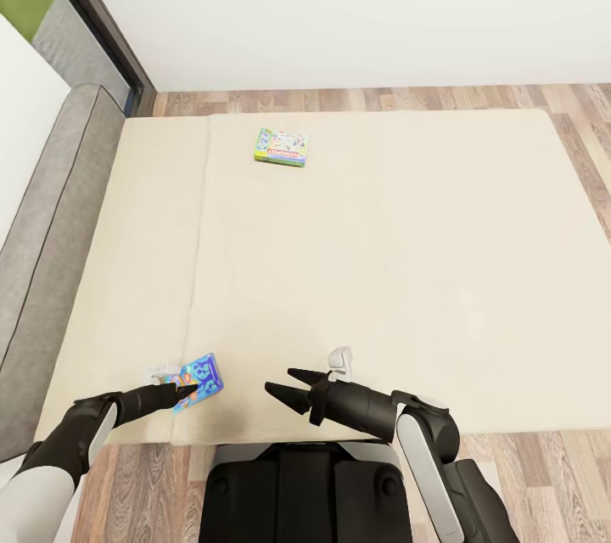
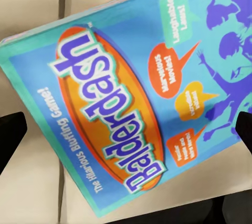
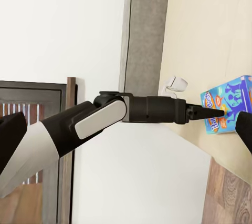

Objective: Put all the toys in the child's room - the three board games (two on the bed and one on the table), the two jigsaw puzzles on the table, and the tennis ball on the table - inside the toy box on the table in the child's room.

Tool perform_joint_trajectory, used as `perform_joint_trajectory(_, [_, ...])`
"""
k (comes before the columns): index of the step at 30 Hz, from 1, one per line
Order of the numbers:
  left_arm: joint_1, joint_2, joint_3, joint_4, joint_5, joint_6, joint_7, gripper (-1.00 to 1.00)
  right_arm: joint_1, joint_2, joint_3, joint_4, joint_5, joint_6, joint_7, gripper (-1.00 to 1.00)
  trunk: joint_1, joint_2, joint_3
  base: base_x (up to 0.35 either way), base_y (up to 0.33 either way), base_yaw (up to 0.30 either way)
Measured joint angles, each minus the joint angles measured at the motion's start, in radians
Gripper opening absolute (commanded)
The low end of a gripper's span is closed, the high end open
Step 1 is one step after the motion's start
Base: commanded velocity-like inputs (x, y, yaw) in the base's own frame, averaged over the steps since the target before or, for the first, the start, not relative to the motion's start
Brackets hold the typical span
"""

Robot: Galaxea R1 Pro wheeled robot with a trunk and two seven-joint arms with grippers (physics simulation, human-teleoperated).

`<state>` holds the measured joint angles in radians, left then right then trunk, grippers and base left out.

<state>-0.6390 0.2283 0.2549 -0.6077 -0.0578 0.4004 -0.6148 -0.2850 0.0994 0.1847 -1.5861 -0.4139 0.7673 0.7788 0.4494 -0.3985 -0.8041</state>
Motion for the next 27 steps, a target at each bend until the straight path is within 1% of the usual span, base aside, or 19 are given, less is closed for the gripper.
perform_joint_trajectory(9, [0.0, 0.0, 0.001, 0.0, 0.0, 0.0, -0.009, 1.0, -0.001, 0.0, 0.0, 0.0, 0.0, 0.0, 0.0, 1.0, 0.0, 0.0, 0.0, 0.0, 0.0, 0.0])
perform_joint_trajectory(17, [0.0, 0.001, 0.002, 0.0, 0.001, 0.001, -0.08, 1.0, 0.0, 0.0, 0.0, 0.0, 0.0, 0.0, 0.001, 1.0, 0.0, 0.0, 0.0, 0.0, 0.0, 0.0])
perform_joint_trajectory(27, [0.0, 0.001, 0.005, 0.0, 0.001, -0.002, -0.092, 1.0, 0.0, 0.0, 0.001, 0.0, 0.0, 0.0, 0.001, 1.0, 0.0, 0.0, 0.0, 0.0, 0.0, 0.0])
